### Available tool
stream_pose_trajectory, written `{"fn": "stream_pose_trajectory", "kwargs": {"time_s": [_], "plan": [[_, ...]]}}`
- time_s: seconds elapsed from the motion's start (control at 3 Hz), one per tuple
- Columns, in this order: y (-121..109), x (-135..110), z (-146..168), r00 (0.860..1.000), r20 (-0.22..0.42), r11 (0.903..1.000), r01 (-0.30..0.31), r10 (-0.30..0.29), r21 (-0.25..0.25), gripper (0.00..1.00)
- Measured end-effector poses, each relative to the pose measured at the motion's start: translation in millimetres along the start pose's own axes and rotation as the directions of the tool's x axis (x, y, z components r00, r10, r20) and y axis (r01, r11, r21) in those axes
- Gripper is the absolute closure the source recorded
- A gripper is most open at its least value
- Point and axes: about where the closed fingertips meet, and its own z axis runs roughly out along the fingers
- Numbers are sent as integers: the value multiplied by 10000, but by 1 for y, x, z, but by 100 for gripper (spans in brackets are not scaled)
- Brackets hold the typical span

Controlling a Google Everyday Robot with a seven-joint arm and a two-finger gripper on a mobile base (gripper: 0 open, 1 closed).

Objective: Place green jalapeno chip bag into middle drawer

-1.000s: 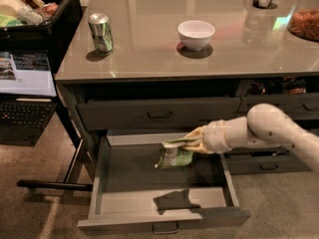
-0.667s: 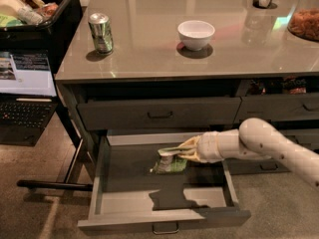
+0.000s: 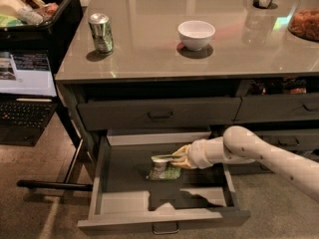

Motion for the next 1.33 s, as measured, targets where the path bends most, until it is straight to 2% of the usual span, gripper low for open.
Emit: {"fn": "stream_pose_trajectory", "kwargs": {"time_s": [0.33,1.0,1.33], "plan": [[5,16,14,9986,-127,9981,-523,520,-321,58],[8,27,19,9959,-129,9948,-902,897,-482,11],[8,27,19,9959,-128,9948,-902,897,-482,0]]}}
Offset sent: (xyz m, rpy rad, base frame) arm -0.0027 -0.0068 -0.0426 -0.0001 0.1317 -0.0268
